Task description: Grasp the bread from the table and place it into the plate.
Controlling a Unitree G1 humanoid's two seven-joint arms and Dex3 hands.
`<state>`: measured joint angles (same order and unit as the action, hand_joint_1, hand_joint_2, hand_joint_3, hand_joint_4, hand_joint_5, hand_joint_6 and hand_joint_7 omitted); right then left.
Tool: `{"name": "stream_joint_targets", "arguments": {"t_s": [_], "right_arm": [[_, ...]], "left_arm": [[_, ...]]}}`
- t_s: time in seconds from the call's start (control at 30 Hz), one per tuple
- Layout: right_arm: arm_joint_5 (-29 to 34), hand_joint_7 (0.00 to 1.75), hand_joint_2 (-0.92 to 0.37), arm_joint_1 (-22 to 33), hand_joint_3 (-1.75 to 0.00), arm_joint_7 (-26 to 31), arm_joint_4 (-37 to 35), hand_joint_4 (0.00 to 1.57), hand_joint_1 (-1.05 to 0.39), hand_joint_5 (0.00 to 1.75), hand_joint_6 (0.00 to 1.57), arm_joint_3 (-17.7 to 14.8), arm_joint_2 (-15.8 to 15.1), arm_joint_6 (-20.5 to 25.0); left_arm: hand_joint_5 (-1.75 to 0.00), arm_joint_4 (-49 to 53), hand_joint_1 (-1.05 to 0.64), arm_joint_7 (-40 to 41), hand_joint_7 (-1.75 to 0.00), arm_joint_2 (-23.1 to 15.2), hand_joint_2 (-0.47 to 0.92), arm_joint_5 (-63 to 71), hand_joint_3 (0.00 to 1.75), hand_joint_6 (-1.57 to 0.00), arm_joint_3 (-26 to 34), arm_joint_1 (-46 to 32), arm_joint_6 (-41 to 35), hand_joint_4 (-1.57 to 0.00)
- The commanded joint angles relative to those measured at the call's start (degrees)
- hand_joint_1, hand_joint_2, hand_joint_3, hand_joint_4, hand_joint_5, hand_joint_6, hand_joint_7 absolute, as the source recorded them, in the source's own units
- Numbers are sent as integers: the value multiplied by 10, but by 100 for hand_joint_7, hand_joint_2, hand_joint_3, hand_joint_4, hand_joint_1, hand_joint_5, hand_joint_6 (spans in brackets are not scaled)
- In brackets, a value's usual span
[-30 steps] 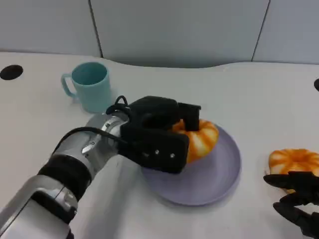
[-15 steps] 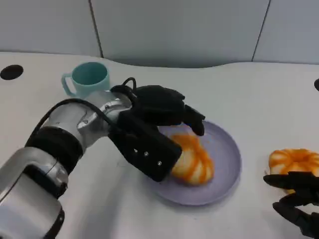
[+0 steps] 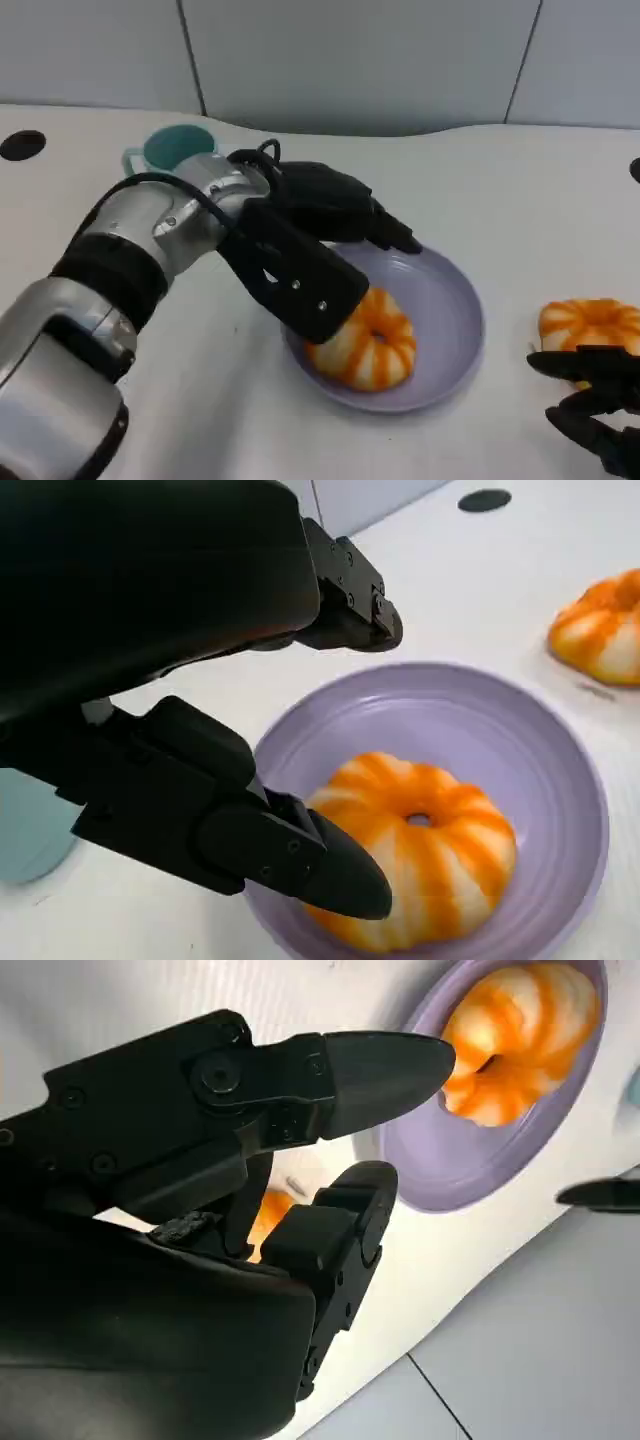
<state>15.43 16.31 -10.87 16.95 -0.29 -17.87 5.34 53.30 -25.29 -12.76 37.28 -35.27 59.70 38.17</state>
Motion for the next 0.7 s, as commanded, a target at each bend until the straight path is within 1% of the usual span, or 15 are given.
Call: {"name": "stream_joint_targets", "arguments": {"t_s": [0.03,0.1,0.17,0.23,0.3,0.37,0.4,0.53,0.6,0.67,0.7], "right_arm": [[3,0,-92,2,-35,3,10,62,-26,61,78,1,-1,6],[2,0,-92,2,-35,2,9,62,-26,61,78,0,-1,4],[1,0,-92,0,-35,2,5,64,-26,61,79,-1,-3,-1],[-1,0,-92,-2,-35,1,1,64,-25,62,79,-1,-4,-7],[-5,0,-92,-3,-35,2,-4,65,-25,62,79,-2,-3,-11],[-6,1,-92,-4,-35,2,-6,65,-25,62,79,-2,-2,-10],[-6,1,-92,-3,-35,2,-5,65,-25,63,79,-2,-1,-9],[-8,0,-92,-1,-34,2,-6,64,-26,63,79,-3,-2,-14],[-7,1,-92,0,-34,3,-6,64,-27,63,80,-3,-2,-15],[-9,0,-92,2,-34,2,-6,63,-27,63,79,-5,-2,-18],[-8,0,-92,2,-34,0,-3,63,-26,63,79,-4,-3,-10]], "left_arm": [[-18,-31,-84,-13,-2,-36,85,-64,0,-27,51,-34,14,-6],[-19,-38,-80,-26,-2,-49,84,-102,0,-29,75,-54,21,-9],[-19,-36,-78,-69,-1,-62,85,-167,1,-28,111,-82,14,-8],[-18,-37,-74,-112,-1,-66,85,-218,0,-27,138,-102,-2,-7],[-18,-36,-74,-147,0,-70,87,-277,1,-26,173,-135,-13,-6],[-19,-36,-72,-156,0,-75,88,-312,1,-25,201,-167,-7,-6],[-20,-39,-68,-155,0,-79,88,-322,1,-22,213,-184,-7,-8],[-20,-97,-58,-149,0,-97,90,-351,1,-12,249,-257,-74,-6],[-20,-147,-54,-144,0,-102,92,-373,2,-11,271,-306,-128,-5],[-22,-202,-49,-139,-1,-101,92,-398,4,-11,294,-353,-194,-8],[-23,-233,-47,-129,-1,-99,92,-407,5,-12,304,-375,-235,-10]]}}
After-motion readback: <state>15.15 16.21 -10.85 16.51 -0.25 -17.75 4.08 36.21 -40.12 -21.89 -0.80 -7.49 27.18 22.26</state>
